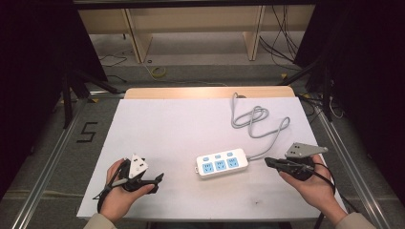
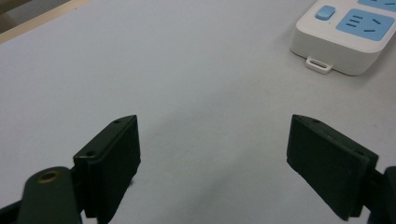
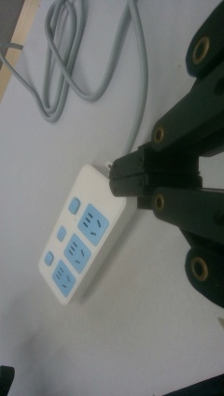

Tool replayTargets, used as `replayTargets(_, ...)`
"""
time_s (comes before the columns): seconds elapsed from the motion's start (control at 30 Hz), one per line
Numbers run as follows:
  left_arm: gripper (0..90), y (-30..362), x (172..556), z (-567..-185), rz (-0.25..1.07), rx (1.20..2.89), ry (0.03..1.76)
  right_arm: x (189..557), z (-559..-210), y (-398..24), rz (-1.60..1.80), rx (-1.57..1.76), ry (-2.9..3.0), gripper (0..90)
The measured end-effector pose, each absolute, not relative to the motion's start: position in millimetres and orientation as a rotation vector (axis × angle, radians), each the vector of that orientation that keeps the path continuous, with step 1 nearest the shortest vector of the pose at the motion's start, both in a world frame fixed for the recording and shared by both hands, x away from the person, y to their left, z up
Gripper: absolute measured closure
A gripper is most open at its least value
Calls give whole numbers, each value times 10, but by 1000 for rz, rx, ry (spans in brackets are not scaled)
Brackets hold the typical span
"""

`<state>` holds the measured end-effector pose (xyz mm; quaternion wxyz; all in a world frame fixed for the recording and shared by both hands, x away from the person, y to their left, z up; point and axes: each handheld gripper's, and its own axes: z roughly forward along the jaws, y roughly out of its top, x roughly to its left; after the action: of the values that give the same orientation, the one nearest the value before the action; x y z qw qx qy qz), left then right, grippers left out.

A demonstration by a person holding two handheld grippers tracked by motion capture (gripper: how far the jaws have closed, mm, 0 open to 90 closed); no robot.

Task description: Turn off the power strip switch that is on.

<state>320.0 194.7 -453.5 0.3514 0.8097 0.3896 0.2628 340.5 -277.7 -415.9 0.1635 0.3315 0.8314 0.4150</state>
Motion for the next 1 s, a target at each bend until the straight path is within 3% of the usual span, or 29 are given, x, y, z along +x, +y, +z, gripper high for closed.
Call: replayTargets(1.0, 174, 1930, 3203, -4539, 672, 2106, 1000, 3640, -4139, -2389, 1166, 895, 2438, 900)
